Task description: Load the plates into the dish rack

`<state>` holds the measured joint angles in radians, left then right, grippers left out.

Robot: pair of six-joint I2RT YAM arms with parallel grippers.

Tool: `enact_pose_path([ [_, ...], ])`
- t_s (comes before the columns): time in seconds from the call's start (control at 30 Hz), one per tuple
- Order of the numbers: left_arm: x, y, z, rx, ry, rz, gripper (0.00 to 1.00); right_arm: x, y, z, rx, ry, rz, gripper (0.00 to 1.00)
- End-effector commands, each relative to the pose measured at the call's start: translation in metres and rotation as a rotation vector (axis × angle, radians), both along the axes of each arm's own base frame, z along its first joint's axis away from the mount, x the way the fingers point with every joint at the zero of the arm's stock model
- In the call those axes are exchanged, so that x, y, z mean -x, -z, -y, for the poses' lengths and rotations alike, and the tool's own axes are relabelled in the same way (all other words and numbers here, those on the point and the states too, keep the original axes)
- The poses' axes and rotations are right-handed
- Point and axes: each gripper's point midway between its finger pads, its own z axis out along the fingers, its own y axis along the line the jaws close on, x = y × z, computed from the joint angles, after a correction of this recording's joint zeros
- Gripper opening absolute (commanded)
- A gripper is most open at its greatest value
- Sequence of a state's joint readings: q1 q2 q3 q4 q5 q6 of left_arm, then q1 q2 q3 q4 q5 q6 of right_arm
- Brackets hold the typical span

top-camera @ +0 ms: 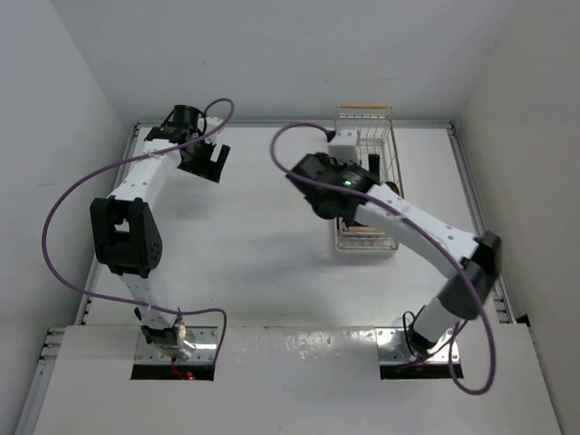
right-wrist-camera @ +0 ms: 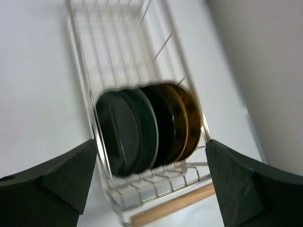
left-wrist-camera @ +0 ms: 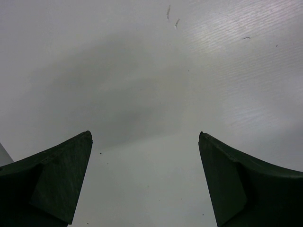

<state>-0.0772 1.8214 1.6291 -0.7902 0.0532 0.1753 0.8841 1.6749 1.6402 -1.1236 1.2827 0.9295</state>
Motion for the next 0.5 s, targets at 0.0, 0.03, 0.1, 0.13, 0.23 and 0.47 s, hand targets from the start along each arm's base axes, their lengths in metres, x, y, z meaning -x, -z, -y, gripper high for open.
enact_pose_path([
  [0.0,-0.008,-0.032,0.000,0.027,0.011,0.093,0.99,-0.011,0.031,-0.023,-0.187,-0.536,-0.242,0.94],
  [0.03,-0.006,-0.031,0.000,0.027,0.011,0.084,0.99,0.005,0.063,-0.038,-0.365,-0.635,-0.321,0.94],
  [0.1,0.000,-0.036,0.000,0.021,0.020,0.094,0.99,-0.013,0.039,0.014,-0.500,-0.507,-0.169,0.96],
  [0.13,0.002,-0.030,-0.001,0.014,0.028,0.080,0.99,-0.010,0.043,0.018,-0.536,-0.523,-0.171,0.96],
  [0.23,0.007,-0.028,-0.001,0.013,0.028,0.068,0.99,-0.006,0.021,0.061,-0.549,-0.490,-0.054,0.98],
  [0.47,0.011,-0.033,0.002,0.014,0.037,0.078,0.99,0.029,0.026,0.193,-0.453,-0.134,-0.077,1.00],
])
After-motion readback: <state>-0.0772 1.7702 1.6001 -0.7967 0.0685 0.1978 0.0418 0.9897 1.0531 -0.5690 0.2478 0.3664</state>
